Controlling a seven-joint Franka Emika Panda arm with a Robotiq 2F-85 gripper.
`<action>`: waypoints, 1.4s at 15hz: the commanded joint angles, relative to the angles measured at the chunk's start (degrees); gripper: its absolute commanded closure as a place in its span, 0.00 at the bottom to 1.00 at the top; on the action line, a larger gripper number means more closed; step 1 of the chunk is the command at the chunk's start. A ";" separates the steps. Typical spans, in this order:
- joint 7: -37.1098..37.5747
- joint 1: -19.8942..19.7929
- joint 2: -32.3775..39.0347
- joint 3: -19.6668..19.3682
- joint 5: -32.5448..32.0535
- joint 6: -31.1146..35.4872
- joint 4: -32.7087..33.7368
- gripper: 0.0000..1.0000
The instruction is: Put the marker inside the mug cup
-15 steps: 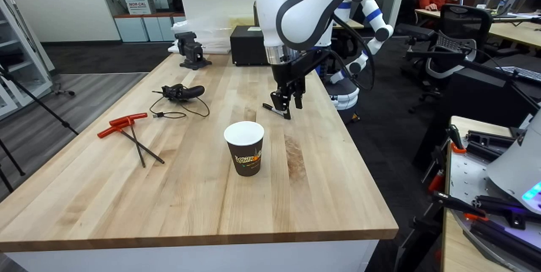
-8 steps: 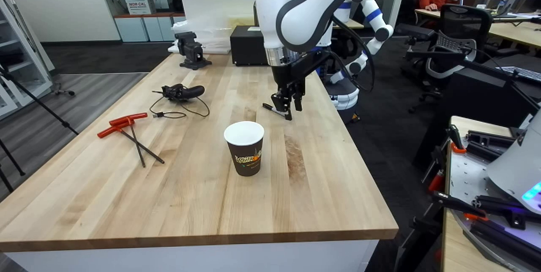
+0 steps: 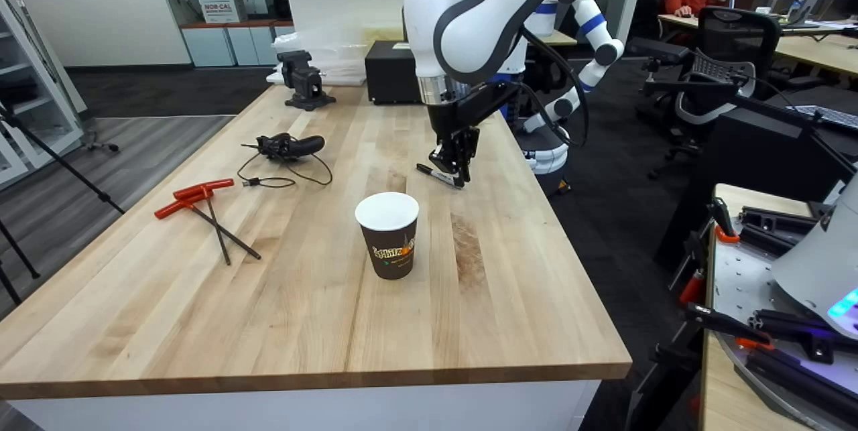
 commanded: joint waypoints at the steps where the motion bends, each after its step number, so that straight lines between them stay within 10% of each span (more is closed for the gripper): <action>1: -0.69 -0.59 1.79 0.34 1.05 0.05 2.25 0.52; 4: -0.68 -0.58 3.23 0.40 1.35 0.23 3.90 0.33; 5: -0.65 -0.53 3.62 0.37 1.36 0.45 4.26 0.38; 6: -0.67 -0.51 3.90 0.32 1.36 0.48 4.70 0.70; 8: -0.75 -0.56 4.43 0.20 1.34 0.40 5.49 0.68; 12: -0.99 -0.75 4.88 0.04 1.33 0.03 6.79 0.95; 21: -4.20 -1.79 2.39 0.51 1.49 -2.20 6.41 0.97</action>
